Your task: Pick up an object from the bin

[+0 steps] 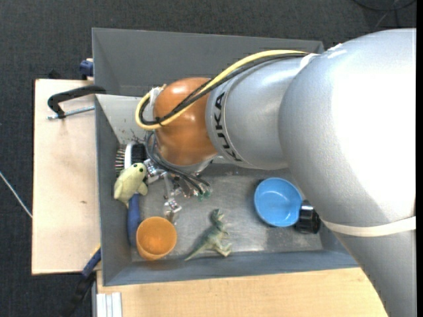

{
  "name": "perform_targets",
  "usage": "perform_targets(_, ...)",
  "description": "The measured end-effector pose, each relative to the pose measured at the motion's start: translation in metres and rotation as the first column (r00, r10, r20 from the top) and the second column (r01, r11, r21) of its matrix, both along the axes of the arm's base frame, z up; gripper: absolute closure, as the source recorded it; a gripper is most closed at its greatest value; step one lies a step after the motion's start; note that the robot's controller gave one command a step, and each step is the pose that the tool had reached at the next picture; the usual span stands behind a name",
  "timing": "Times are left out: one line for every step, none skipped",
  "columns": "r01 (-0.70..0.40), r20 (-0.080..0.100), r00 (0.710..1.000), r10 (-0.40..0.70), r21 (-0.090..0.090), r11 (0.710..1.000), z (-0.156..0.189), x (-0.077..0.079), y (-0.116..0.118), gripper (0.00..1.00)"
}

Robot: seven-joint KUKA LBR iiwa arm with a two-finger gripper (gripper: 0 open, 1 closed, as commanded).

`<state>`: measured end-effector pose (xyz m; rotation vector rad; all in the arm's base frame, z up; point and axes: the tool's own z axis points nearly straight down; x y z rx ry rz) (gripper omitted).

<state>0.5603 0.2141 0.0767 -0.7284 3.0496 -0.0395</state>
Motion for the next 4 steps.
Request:
perform_targets(-0.061, 0.007, 0.998, 0.061, 0.001, 0.998, -0.002, -0.013, -0.002, 0.00)
perform_targets(-0.362, 0.003, 0.932, 0.362, -0.004, 0.932, -0.001, -0.014, -0.008, 0.00)
perform_targets(-0.480, -0.007, 0.877, 0.480, -0.004, 0.877, -0.001, -0.014, -0.005, 0.00)
perform_targets(-0.865, -0.002, 0.501, 0.866, 0.014, 0.501, -0.003, -0.048, -0.008, 0.00)
